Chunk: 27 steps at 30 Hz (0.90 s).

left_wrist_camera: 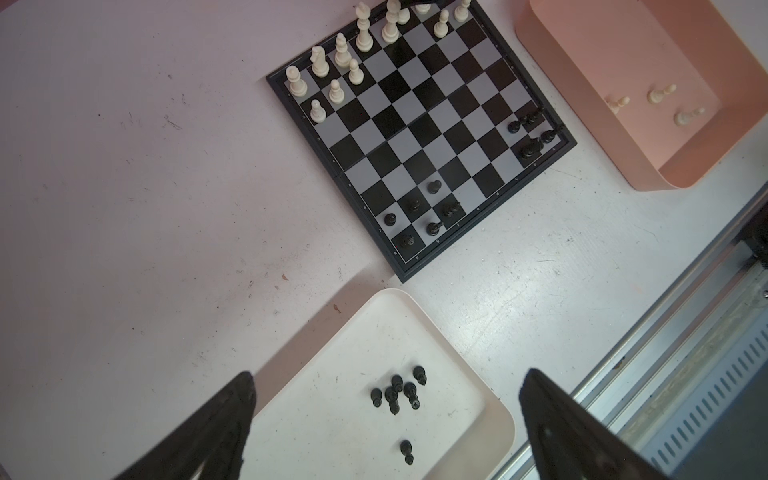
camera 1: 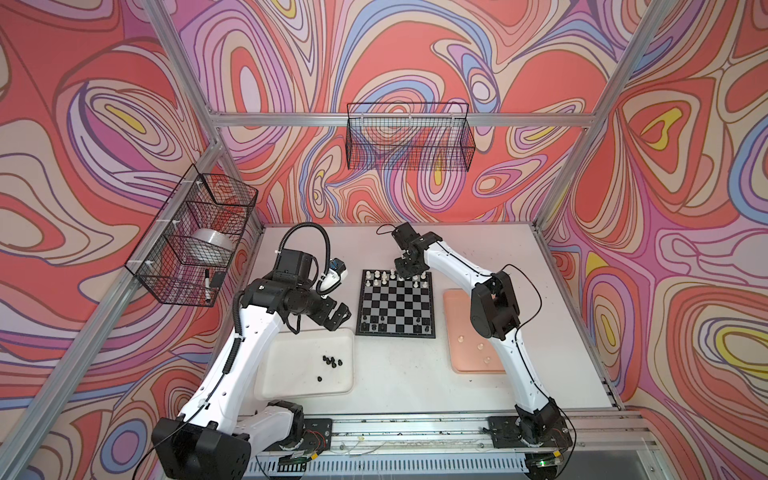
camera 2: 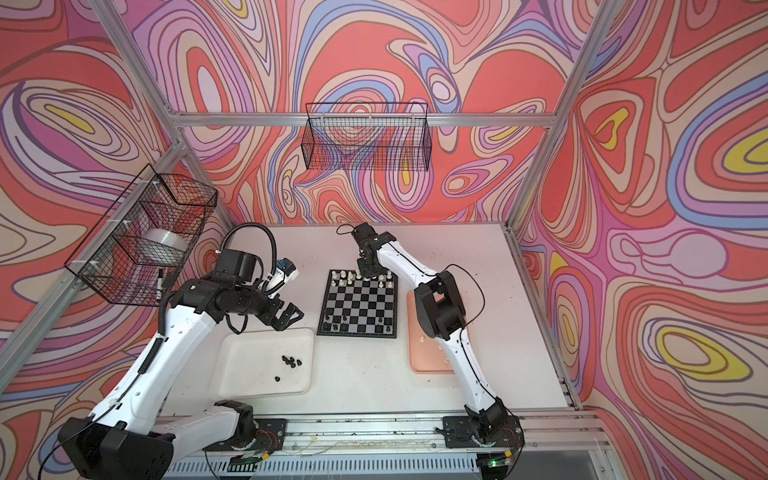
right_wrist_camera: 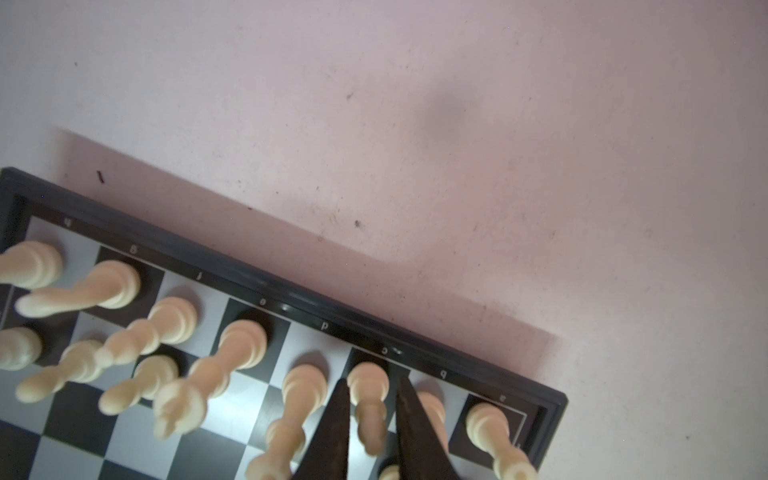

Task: Set up the chess pieces on the board
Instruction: 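Lower the held cream pawn into the cream pawn row on the board, then open the right gripper to release the pawn and raise it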

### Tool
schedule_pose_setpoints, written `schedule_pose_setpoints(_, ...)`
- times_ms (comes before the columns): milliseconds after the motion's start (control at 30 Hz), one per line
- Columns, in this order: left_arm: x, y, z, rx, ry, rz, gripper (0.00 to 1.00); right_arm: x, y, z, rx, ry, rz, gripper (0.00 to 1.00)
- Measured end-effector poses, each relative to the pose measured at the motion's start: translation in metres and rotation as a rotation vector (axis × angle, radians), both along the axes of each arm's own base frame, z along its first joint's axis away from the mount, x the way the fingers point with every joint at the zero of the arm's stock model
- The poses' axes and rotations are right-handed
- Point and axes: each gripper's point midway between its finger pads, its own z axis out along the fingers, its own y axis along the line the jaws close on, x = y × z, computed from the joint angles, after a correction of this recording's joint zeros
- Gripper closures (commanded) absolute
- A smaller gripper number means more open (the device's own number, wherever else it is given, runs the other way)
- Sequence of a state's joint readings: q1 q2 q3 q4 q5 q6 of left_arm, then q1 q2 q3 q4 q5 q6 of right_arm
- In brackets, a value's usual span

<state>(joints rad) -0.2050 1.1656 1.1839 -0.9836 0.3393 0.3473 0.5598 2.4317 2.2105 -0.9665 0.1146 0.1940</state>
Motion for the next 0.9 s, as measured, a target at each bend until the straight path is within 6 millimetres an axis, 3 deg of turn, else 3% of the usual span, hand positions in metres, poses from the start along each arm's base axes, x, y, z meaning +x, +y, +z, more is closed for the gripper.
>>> schedule_pose_setpoints(633,0.000,0.000,0.000,0.000,-0.001,0.000,0.00,0.001,-0.001,0.001,-0.007,-0.005,0.007,0.71)
schedule_pose_setpoints(900,0.000,0.000,0.000,0.001,-0.001,0.000,0.00,0.005,0.002,0.011,0.008,-0.030,0.010,0.69)
